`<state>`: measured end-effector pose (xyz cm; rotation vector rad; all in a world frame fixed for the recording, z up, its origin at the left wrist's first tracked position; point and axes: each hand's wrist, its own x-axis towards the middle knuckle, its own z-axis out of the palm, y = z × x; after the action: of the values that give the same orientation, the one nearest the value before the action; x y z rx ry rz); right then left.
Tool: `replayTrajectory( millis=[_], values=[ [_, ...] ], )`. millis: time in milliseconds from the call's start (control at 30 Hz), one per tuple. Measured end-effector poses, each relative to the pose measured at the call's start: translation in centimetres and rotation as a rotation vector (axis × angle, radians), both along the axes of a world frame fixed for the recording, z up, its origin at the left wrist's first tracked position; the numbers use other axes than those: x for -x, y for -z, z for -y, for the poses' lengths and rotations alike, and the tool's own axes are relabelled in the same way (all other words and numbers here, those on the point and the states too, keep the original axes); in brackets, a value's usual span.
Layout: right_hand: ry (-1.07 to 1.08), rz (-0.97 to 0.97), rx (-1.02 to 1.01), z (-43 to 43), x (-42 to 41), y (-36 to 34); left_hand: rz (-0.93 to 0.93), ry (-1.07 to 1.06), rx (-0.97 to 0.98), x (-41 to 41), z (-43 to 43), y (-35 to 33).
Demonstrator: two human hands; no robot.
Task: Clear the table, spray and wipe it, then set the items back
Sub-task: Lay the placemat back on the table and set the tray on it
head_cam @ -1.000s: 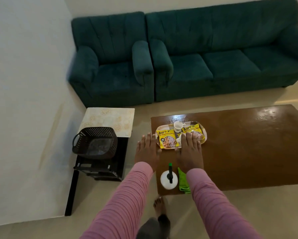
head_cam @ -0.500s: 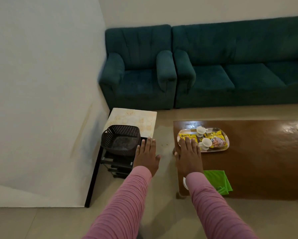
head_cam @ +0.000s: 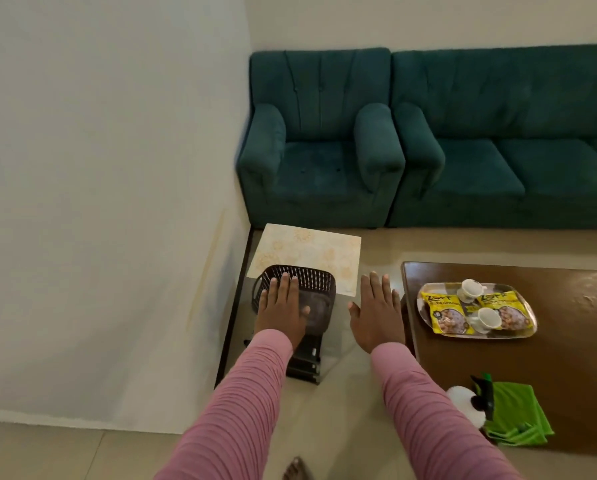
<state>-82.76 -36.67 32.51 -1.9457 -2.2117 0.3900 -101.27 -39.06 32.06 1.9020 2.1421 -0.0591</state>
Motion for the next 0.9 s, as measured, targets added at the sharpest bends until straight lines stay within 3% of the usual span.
replayTrajectory(
  millis=[333,900],
  values=[
    [0.011,0.059,0.099,-6.1,4.2,2.5,0.044,-0.012,0.032,5.2,-6.2,2.3],
    [-0.122,0.060,0.251,-24.3,11.4,5.6,0.021,-0.197,0.163,12.4,-20.4,4.3]
  ],
)
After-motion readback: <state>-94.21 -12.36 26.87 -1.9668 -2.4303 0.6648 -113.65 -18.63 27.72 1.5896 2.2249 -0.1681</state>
